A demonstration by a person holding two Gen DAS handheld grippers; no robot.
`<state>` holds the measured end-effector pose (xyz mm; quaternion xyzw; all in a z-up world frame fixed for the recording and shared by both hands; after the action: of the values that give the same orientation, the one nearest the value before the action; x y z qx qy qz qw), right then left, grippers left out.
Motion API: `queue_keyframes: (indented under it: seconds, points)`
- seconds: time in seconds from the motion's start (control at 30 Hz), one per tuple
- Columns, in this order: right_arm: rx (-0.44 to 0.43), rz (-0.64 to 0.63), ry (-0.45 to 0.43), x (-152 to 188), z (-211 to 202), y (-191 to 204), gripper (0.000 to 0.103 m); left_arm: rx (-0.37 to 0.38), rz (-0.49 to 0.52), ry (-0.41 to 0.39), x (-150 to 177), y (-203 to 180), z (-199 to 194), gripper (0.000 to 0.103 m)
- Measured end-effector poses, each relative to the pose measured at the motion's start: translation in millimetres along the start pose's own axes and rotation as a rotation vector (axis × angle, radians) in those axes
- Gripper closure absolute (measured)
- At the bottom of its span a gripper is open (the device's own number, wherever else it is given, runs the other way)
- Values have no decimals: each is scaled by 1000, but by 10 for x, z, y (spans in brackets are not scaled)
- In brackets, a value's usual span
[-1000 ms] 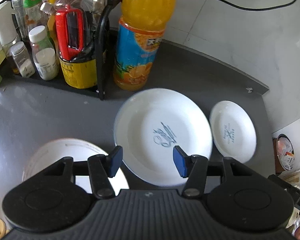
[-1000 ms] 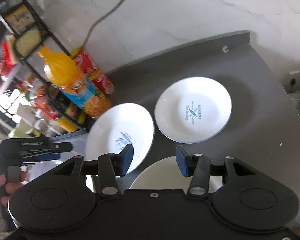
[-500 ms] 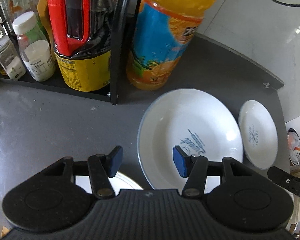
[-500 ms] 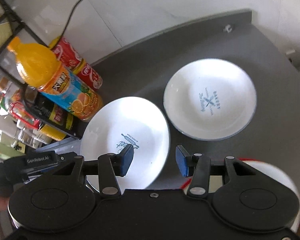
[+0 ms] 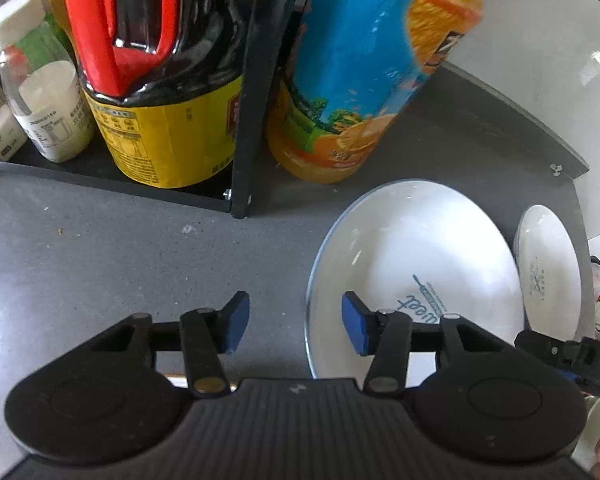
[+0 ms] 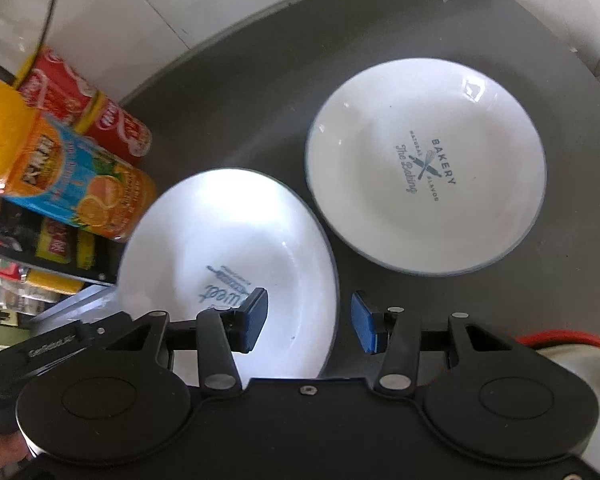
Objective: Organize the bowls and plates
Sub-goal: 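Move the right tool toward the white plate printed 'Sweet', then close the right tool on the 'Sweet' plate rim while the left tool grips it too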
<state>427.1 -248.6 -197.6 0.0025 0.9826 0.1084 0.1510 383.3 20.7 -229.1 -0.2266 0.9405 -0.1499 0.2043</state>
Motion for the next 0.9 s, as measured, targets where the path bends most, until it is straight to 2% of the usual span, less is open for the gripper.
queue_keyframes:
  seconds: [0.13, 0.27, 0.37, 0.47, 0.53, 0.6, 0.73, 0.9]
  points:
    - [36, 10, 25, -21, 118, 10, 58, -6, -7, 2, -5, 36, 72, 57]
    - [31, 18, 46, -42, 222, 14, 72, 12, -26, -1, -5, 100, 158, 63]
    - [32, 18, 67, -42, 295, 14, 75, 29, -36, -9, -9, 102, 193, 68]
    - [26, 22, 89, -39, 370, 22, 75, 46, -41, -11, 7, 90, 247, 75]
    - [22, 27, 102, -37, 415, 19, 81, 65, -64, -4, 19, 95, 286, 79]
    - [22, 22, 101, -45, 411, 22, 82, 87, -77, 3, 29, 74, 301, 89]
    - [12, -7, 84, -46, 359, 33, 84, 72, -45, 3, 56, 25, 304, 90]
    - [-51, -40, 38, -54, 217, 7, 90, 71, -38, -28, 30, -3, 188, 91]
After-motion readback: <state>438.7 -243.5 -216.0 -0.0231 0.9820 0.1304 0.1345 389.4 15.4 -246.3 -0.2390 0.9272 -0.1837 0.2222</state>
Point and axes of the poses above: each gripper's, at about its wrist camera, not at the fingertips, and z roughly the way its jaws point, y to its left, x to its underside, the point moved 2 cm from there along z, roughly the way its jaws point, and after that the axes turned 10 degrees about x, right-handed, at the moved point
